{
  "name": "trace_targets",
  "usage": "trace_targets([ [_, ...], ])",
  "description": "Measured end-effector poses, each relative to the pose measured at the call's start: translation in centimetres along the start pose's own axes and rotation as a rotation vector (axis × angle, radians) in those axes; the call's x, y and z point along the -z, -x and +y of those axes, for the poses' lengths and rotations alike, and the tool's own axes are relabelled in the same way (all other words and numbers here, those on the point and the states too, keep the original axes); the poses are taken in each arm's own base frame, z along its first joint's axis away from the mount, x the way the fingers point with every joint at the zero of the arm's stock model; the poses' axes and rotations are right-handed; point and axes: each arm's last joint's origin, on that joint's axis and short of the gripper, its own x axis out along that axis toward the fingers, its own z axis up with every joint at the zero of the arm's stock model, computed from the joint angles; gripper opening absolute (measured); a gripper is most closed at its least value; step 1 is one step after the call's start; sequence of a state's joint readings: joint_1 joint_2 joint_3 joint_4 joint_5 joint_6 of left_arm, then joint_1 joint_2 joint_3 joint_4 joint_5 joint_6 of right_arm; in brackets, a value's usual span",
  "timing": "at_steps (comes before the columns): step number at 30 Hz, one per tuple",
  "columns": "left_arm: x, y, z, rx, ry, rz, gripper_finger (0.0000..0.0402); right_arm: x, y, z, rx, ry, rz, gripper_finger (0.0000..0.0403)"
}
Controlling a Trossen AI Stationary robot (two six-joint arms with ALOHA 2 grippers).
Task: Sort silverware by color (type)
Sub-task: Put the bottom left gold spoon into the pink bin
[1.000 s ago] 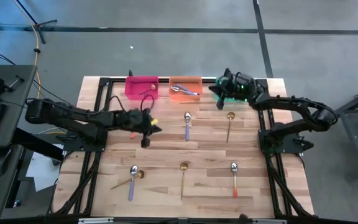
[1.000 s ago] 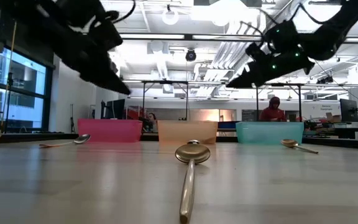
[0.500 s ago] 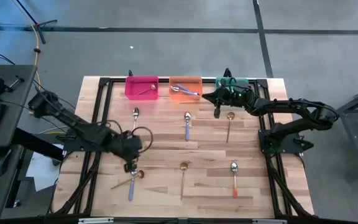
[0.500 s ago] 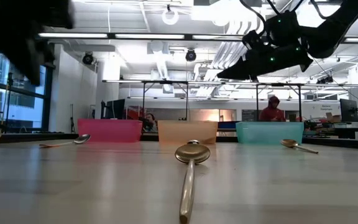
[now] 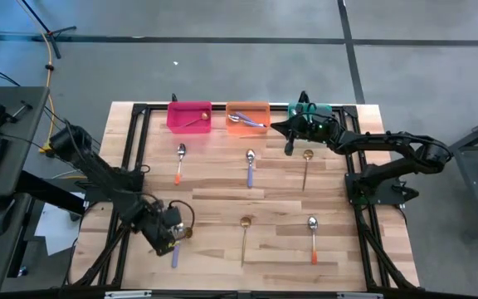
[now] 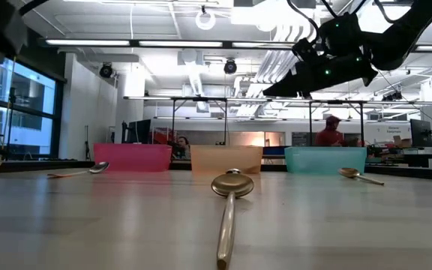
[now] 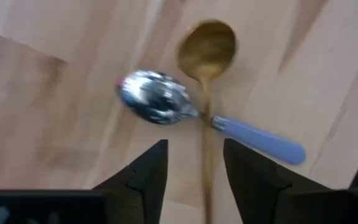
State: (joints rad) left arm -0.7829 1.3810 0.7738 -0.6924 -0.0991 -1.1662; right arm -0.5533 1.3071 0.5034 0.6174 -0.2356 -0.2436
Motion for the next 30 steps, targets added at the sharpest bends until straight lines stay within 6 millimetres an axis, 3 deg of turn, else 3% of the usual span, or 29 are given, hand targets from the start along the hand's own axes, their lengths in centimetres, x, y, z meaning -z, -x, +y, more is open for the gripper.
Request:
trace_targets([
  [8, 0.8, -2.6, -1.3, -0.001, 0.004, 0.068, 0.0162, 0.0, 0.0, 0.0, 0.001, 0.007, 0.000, 0.0000],
  [16, 1.0, -4.3, -1.3, -0.061, -0.002, 0.090, 0.0143, 0.0, 0.0, 0.0, 0.001, 0.010, 0.000, 0.0000],
  [22, 1.3, -5.0, -1.3, -0.108, -0.027, 0.099, 0.0101, 0.0, 0.0, 0.0, 0.001, 0.009, 0.000, 0.0000],
  [30, 1.5, -4.2, -1.1, -0.096, -0.056, 0.094, 0.0011, 0.0, 0.0, 0.0, 0.001, 0.004, 0.000, 0.0000],
])
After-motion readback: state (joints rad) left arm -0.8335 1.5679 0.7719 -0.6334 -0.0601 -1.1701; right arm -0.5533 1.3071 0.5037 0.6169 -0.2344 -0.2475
